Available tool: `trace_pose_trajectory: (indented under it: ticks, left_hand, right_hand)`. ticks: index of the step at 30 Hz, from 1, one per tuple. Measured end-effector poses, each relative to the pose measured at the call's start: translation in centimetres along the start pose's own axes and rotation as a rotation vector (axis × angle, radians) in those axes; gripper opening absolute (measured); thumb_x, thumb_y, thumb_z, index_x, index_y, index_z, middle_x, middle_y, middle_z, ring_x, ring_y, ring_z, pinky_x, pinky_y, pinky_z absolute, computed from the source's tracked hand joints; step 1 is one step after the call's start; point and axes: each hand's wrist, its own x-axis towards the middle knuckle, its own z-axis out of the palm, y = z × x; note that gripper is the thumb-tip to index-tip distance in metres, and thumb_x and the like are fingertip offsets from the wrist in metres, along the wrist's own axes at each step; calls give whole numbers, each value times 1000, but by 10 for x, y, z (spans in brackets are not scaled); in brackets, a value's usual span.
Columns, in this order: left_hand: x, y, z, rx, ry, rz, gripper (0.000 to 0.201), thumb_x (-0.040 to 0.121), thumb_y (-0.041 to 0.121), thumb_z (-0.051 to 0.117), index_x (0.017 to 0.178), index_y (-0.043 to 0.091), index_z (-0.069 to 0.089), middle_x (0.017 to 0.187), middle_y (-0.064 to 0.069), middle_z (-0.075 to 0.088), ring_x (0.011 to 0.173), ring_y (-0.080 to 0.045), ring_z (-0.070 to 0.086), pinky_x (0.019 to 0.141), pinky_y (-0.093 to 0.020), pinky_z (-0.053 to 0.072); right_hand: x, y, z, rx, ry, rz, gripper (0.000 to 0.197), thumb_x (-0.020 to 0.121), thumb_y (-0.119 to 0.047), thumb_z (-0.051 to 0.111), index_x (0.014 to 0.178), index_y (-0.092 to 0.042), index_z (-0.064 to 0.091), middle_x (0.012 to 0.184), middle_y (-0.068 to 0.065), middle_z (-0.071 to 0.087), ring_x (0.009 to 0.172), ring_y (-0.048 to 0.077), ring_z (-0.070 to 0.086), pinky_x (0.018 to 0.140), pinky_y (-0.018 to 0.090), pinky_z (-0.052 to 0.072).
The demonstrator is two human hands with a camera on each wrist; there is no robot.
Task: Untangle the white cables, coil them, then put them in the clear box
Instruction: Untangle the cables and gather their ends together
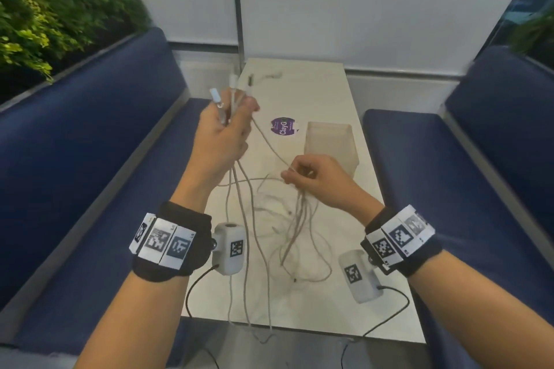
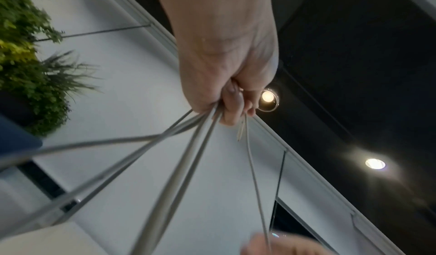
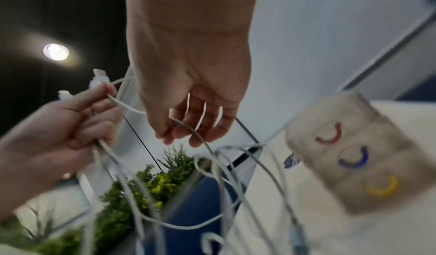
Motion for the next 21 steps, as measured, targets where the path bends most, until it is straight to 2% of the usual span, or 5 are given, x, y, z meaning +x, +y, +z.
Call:
trace_pose_trajectory:
  ticks: [6, 10, 13, 17, 21]
  left_hand:
    - [6, 6, -12, -76, 119, -22, 23, 108, 29, 44, 88, 20, 49, 66, -3, 29, 52, -17, 17, 47, -37, 12]
    - [10, 6, -15, -174, 266, -29, 18, 108, 30, 43, 95, 18, 43, 65, 2, 32, 51, -12, 19, 47, -33, 13]
    - [11, 9, -21, -261, 380, 22, 19, 109, 28, 41, 93, 18, 41, 61, 5, 33, 46, -6, 23, 40, -24, 16]
    - [13, 15, -28, -295, 444, 43, 21, 109, 28, 41, 89, 19, 43, 60, 6, 34, 45, -7, 23, 37, -22, 19]
    - [12, 11, -19, -237, 383, 15, 18, 108, 27, 43, 93, 18, 41, 63, 2, 29, 46, -7, 21, 40, -23, 16]
  right_hand:
    - [9, -4, -25, -217, 324, -109, 24, 96, -27, 62, 74, -18, 66, 73, -1, 72, 65, 9, 62, 64, 22, 46]
    - [11, -13, -27, -288, -12, -41, 26, 95, -27, 62, 74, -11, 65, 66, -6, 67, 56, 0, 57, 58, 12, 46]
    - [19, 14, -41, -432, 188, 3, 28, 94, -23, 63, 69, -12, 57, 62, -1, 59, 55, 5, 50, 57, 17, 38]
    - [13, 54, -39, -577, 4, 171, 17, 89, -20, 69, 83, -5, 73, 89, 12, 65, 76, 27, 58, 79, 39, 51]
    - [15, 42, -26, -421, 62, 86, 13, 86, -27, 75, 87, -14, 77, 95, 1, 52, 77, 15, 54, 76, 20, 46]
